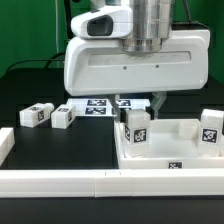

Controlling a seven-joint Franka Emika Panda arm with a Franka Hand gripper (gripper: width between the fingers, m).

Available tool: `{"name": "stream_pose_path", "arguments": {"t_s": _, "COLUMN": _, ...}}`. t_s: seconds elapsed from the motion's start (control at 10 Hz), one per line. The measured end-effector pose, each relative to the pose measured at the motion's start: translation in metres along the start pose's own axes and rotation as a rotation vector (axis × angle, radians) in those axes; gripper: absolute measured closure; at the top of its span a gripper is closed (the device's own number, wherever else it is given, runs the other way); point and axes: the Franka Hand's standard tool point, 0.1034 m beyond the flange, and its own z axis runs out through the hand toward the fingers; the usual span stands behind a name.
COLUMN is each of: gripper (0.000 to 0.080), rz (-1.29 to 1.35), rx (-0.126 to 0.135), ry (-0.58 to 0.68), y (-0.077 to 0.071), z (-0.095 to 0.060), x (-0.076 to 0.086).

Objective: Assemble square table

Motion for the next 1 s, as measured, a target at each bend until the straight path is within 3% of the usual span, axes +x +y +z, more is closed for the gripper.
{"name": "stream_pose_path", "arguments": {"t_s": 0.3, "gripper": 0.0514, "rz": 0.167, "rx": 0.001, "ry": 0.000, "y": -0.0005, "z": 0.0001, "x": 0.0000}}
{"name": "stream_pose_path", "arguments": {"t_s": 1.0, "gripper": 0.0512, "rz": 0.941, "rx": 0.043, "ry": 0.001, "y": -0.0010, "z": 0.0015, "x": -0.0019}}
